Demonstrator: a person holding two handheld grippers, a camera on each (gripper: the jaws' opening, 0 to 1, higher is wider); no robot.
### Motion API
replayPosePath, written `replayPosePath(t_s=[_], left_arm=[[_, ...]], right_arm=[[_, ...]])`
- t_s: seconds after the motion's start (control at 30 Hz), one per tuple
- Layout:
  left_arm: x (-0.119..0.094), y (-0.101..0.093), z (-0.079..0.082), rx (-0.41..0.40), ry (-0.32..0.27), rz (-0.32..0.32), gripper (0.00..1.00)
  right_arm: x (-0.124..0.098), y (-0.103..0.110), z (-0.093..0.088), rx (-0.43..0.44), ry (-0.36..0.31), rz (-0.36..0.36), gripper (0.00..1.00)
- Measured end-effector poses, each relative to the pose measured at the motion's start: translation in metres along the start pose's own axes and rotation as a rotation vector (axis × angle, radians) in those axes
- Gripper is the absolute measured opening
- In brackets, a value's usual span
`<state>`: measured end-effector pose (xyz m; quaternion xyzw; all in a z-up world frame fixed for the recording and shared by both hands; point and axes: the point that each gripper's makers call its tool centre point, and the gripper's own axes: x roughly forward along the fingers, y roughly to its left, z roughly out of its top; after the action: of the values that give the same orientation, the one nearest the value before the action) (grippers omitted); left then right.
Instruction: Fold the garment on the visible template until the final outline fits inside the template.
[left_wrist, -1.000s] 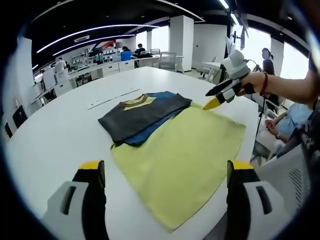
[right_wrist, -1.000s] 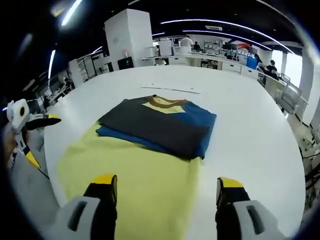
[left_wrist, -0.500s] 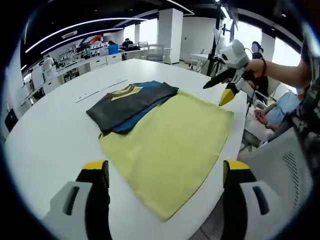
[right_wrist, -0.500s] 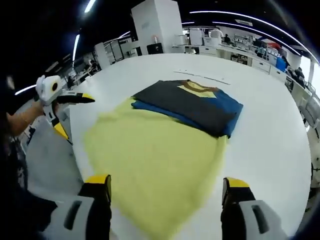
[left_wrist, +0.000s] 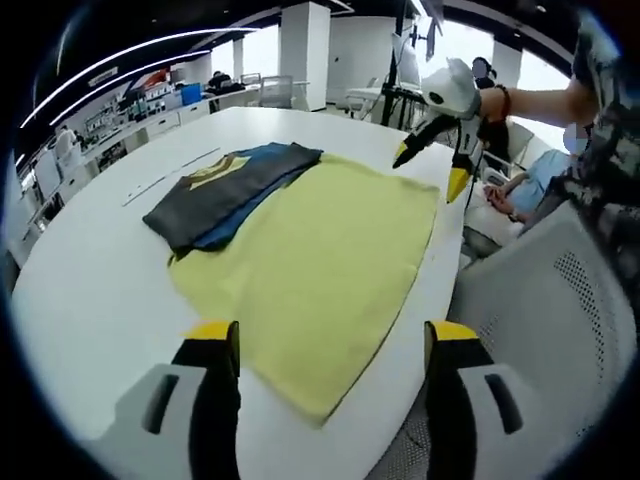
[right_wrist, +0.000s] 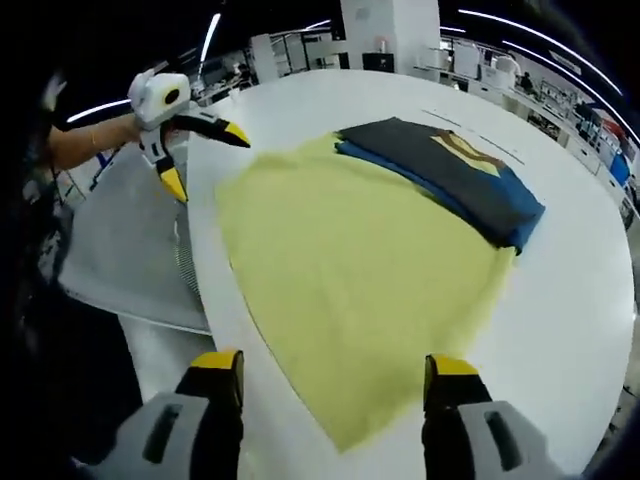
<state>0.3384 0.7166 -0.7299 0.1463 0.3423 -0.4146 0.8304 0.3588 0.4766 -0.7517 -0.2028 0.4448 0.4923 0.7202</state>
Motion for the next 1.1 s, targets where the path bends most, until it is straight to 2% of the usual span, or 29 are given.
replayPosePath(t_s=[0.07, 0.17, 0.2, 0.3, 0.43, 0.53, 0.77, 0.8, 0.9, 1.1], left_arm=[[0.002, -0.001, -0.004, -0.001, 0.011, -0.007, 0.67], [0.004, -0.003, -0.013, 0.006, 0.038, -0.024, 0.62], [0.004, -0.005, -0.016, 0.004, 0.054, -0.039, 0.58], [0.007, -0.003, -0.02, 0.015, 0.065, -0.034, 0.48], [0.011, -0.004, -0.025, 0.023, 0.077, -0.038, 0.49], [0.015, -0.003, -0.032, 0.057, 0.11, -0.035, 0.48], [0.016, 0.003, -0.047, 0.114, 0.175, -0.008, 0.46], [0.016, 0.003, -0.046, 0.097, 0.16, -0.01, 0.46], [0.016, 0.004, -0.046, 0.108, 0.172, -0.011, 0.46], [0.016, 0.003, -0.047, 0.136, 0.213, -0.049, 0.4]], right_arm=[[0.001, 0.004, -0.006, -0.012, 0.027, 0.015, 0.65], [0.002, 0.006, -0.017, -0.072, 0.08, 0.018, 0.59], [0.002, 0.006, -0.02, -0.08, 0.089, 0.016, 0.57], [0.001, 0.002, -0.028, -0.095, 0.115, 0.003, 0.52], [-0.001, -0.002, -0.037, -0.116, 0.145, -0.012, 0.49], [-0.001, -0.005, -0.043, -0.13, 0.167, -0.021, 0.44], [-0.001, -0.009, -0.044, -0.162, 0.176, -0.049, 0.37], [-0.001, -0.01, -0.044, -0.175, 0.181, -0.051, 0.35], [-0.001, -0.011, -0.046, -0.184, 0.196, -0.053, 0.32], [-0.001, -0.015, -0.046, -0.227, 0.213, -0.053, 0.26]])
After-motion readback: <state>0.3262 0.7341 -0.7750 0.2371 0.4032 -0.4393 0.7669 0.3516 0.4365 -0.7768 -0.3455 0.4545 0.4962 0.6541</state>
